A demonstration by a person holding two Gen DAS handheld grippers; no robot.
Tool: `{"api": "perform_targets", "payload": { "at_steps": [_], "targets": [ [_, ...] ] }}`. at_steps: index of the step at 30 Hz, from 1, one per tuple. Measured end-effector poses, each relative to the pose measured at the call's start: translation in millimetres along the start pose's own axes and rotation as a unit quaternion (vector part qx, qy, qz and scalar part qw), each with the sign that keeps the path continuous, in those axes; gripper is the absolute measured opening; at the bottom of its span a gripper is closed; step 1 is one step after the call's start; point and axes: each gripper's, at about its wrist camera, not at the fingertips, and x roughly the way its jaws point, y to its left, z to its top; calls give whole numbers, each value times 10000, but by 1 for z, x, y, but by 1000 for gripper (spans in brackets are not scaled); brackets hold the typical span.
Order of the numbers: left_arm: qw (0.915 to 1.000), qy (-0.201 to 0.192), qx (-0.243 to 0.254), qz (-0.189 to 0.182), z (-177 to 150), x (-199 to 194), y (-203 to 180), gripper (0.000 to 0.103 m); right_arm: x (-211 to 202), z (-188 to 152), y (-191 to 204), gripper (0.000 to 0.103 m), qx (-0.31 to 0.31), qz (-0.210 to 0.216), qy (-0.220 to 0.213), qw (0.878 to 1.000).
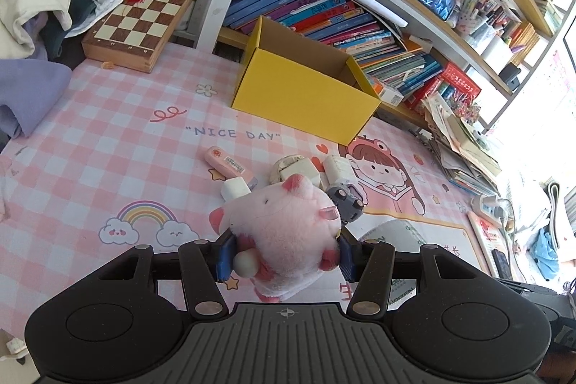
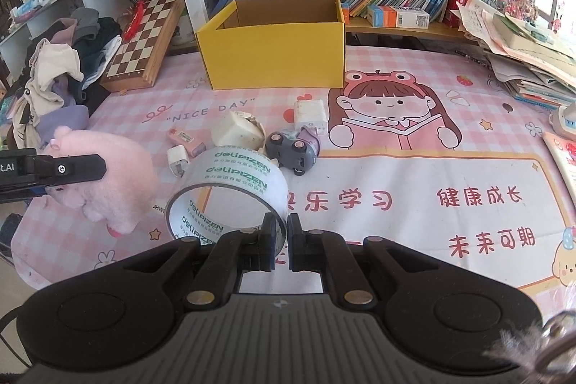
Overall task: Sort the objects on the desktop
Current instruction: 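Lift the pink pig with the left gripper while the right gripper lifts the tape roll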
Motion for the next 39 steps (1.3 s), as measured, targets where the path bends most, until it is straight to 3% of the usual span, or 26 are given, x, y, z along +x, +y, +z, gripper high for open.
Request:
{"api": "perform_targets", "payload": {
  "at_steps": [8,16,33,39],
  "targets": [
    [9999,105,35,-57,-5,3,-1,53,16,-12,-7,6,215,-6,593,9980],
    [9999,156,21,-10,-4,8,-3,53,45,-11,-17,7,394,-13,864,9955],
    [9995,155,-151,208,1,18,0,53,90,12,-20,11,197,99,1140,9932],
    [9993,170,-210,263,2,19,3,53,90,11,-19,9,195,171,1132,9932]
  ]
}}
